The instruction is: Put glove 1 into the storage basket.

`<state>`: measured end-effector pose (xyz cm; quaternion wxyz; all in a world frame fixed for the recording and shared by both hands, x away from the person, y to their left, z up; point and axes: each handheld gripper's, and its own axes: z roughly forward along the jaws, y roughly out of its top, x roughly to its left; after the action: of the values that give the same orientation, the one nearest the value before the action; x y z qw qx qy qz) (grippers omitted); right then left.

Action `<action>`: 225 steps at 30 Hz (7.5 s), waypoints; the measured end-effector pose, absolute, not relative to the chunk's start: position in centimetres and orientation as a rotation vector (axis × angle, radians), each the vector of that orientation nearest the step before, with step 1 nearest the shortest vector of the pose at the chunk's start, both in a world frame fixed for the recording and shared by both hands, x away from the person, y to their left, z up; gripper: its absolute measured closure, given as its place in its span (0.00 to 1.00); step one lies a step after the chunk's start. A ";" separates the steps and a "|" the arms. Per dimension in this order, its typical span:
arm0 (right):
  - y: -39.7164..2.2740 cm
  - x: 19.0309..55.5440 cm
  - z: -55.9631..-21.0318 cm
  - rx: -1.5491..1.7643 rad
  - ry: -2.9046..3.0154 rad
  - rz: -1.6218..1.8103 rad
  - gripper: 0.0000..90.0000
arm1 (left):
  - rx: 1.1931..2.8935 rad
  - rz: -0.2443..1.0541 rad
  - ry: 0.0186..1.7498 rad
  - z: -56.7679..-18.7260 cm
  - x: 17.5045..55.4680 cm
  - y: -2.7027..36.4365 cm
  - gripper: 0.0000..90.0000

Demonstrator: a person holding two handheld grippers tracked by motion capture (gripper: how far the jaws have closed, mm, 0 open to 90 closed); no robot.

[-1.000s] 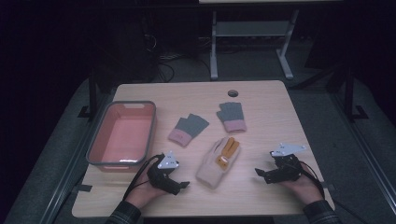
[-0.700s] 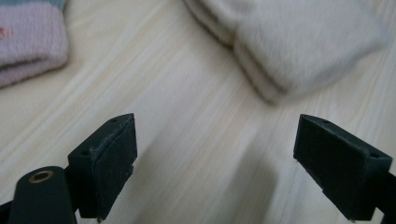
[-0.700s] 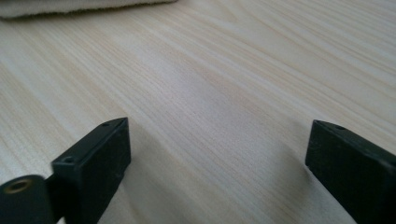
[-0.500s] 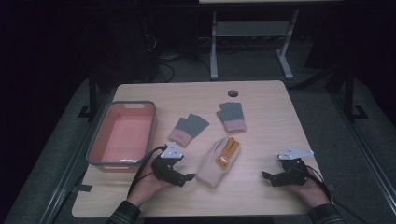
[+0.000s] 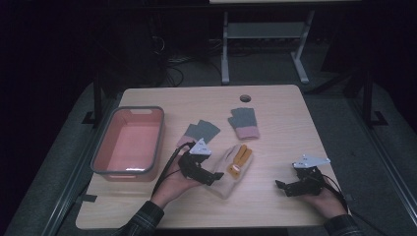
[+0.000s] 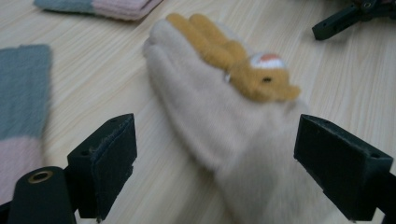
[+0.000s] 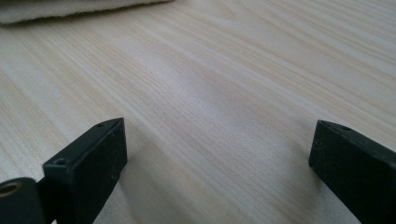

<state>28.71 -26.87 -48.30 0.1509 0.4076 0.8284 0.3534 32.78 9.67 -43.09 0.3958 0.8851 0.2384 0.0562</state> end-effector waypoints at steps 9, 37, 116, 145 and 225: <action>-26.9 28.7 -48.3 1.169 2.379 1.014 0.04 | 2.302 0.122 0.596 -44.8 33.2 7.2 0.13; -26.9 28.7 -48.3 1.174 2.376 1.012 0.04 | 2.363 -0.029 0.609 -46.0 33.6 5.9 0.62; -26.9 28.7 -48.3 1.187 2.369 1.008 0.04 | 2.143 0.181 1.020 -32.7 37.0 28.0 0.87; -26.9 28.7 -48.3 1.185 2.368 1.009 0.04 | 2.253 0.098 1.297 -40.1 39.7 33.0 0.85; -26.9 28.7 -48.3 1.190 2.365 1.005 0.04 | 2.276 0.220 0.780 -43.6 31.1 14.9 0.16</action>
<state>28.74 -26.88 -48.29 0.1540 0.4153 0.8251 0.3507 31.05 14.91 -43.64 0.3548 0.8808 0.3017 0.0851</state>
